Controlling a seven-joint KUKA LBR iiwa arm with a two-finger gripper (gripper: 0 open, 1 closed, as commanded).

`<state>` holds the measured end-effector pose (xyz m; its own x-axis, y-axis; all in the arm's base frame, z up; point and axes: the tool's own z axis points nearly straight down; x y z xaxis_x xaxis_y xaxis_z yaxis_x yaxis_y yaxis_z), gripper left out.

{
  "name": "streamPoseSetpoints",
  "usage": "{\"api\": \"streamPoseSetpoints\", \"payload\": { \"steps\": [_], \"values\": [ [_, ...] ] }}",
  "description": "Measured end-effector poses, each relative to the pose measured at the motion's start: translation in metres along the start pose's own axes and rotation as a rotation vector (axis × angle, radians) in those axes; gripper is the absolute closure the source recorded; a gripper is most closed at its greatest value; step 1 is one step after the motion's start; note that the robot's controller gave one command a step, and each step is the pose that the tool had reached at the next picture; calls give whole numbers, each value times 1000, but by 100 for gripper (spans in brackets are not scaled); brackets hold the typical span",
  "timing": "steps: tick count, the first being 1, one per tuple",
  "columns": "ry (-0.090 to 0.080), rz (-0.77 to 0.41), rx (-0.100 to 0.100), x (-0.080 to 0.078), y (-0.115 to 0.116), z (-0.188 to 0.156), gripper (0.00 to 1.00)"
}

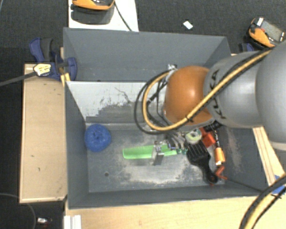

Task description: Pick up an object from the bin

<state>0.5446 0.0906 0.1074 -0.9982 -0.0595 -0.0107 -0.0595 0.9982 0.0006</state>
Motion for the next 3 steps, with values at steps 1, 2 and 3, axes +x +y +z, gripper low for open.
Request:
{"api": "streamPoseSetpoints", "payload": {
  "steps": [1,2,3],
  "values": [
    [5,-85,-2,-10,22,2,0],
    [-3,169,-1,-8,27,36,0],
    [-1,167,-3,-4,31,37,100]
  ]
}}
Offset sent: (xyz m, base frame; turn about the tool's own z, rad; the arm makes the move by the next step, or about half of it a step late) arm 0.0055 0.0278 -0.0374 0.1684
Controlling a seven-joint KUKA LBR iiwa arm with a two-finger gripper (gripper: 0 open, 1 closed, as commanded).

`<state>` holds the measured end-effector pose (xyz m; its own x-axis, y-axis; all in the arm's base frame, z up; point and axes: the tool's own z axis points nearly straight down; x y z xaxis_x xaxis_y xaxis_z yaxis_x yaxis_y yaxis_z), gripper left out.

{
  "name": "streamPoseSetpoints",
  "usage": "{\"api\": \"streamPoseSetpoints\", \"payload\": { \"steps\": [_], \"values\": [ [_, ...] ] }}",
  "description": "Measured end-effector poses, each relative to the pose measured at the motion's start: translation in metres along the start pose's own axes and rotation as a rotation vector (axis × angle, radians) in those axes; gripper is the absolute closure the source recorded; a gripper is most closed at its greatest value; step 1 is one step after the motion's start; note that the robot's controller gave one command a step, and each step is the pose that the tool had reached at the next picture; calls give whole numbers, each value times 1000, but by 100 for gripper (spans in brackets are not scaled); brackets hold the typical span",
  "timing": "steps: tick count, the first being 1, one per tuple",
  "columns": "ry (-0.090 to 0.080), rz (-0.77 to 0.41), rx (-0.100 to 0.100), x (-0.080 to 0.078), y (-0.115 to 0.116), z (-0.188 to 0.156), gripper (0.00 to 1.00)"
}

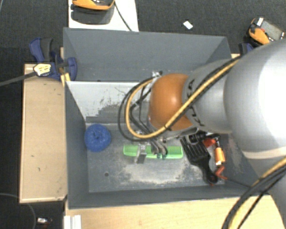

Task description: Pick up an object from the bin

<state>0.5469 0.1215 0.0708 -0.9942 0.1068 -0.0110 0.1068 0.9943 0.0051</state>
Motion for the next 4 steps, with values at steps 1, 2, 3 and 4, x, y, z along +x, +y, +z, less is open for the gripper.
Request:
{"api": "streamPoseSetpoints", "payload": {
  "steps": [1,2,3,4],
  "values": [
    [0,0,0,0,0,0,100],
    [2,1,0,1,0,-10,100],
    [-3,0,-1,-1,0,-24,100],
    [-5,0,-2,-1,0,-33,100]
  ]
}}
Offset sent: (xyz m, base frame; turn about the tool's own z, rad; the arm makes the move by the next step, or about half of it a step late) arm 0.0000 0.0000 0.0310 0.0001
